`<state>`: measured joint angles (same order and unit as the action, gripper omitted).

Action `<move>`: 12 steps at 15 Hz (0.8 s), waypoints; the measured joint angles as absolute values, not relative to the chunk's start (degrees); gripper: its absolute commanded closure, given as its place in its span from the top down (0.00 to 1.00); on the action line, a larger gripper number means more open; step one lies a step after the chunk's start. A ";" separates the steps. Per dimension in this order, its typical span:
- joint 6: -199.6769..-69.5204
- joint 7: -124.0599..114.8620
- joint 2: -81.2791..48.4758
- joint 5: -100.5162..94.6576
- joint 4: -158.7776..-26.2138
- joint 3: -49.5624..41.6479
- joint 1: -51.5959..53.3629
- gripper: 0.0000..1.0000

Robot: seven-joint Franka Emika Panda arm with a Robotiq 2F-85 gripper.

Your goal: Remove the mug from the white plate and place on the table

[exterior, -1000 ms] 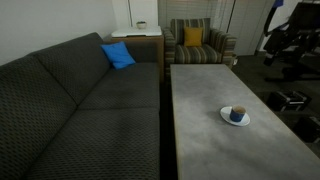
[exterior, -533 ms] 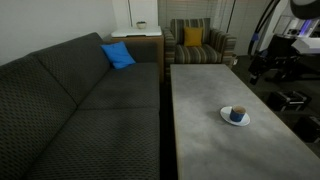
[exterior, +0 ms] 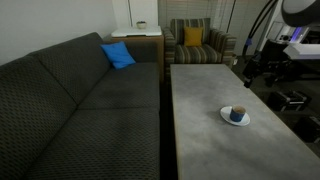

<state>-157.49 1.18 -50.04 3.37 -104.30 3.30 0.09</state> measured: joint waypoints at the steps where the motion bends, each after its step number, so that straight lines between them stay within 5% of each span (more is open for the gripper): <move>1: -157.67 1.27 -51.80 3.44 -102.72 3.79 -0.45 1.00; 12: -163.43 -1.00 -69.96 4.12 -85.84 3.57 -1.52 1.00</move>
